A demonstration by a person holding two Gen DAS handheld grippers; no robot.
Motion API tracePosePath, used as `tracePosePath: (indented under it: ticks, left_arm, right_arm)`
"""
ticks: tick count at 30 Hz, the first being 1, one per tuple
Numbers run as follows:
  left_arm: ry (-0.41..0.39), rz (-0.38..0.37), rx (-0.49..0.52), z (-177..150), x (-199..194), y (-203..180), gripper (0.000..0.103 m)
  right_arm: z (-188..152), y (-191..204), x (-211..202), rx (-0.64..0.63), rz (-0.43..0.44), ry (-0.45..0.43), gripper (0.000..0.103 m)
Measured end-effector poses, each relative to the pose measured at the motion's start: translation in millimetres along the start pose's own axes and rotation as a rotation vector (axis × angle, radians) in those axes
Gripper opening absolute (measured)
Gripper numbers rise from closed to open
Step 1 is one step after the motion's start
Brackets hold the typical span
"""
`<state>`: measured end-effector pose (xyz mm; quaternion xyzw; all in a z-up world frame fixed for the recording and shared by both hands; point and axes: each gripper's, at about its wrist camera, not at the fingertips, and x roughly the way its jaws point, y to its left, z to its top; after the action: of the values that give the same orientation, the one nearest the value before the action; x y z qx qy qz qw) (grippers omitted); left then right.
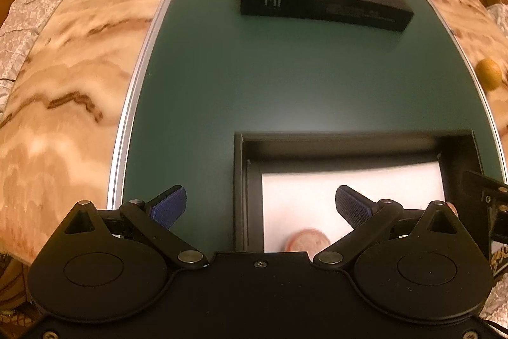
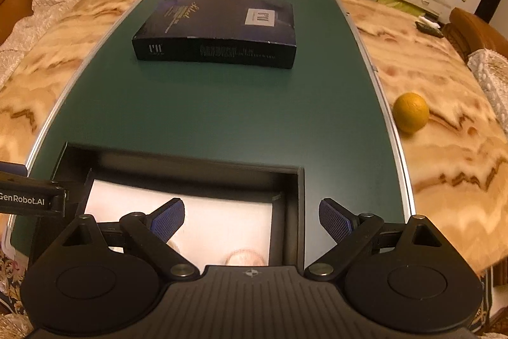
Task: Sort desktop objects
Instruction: 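Move both tools toward the dark blue box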
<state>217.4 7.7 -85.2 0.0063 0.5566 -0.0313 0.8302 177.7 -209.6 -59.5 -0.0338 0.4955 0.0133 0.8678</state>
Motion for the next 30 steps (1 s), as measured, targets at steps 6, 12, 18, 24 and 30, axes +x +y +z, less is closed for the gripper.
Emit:
tracePosePath:
  ticks: [6,12,18,24,30]
  left_arm:
    - [0.002,-0.001,-0.012,27.0,13.9,7.7,0.103]
    - [-0.001,0.045,-0.013,60.9,35.5,11.5,0.103]
    - [-0.019,0.008,-0.048,104.0,59.6,20.9,0.103]
    - [-0.049,-0.01,-0.047,149.1,77.6,25.8,0.103]
    - [-0.053,-0.077,-0.011,181.3,94.8,19.5,0.103]
  right_arm:
    - [25.1,-16.4,22.1,0.046,0.065,0.004,0.095]
    - [51.0,-31.3,41.3,0.036,0.056,-0.065,0.097]
    - [75.6,-49.0,60.7,0.02,0.017,-0.178,0.103]
    - [107.1,-70.6,92.8,0.075,0.026,-0.085,0.103]
    - [141.9,-97.4,130.0,0.198,0.092,-0.055,0.103]
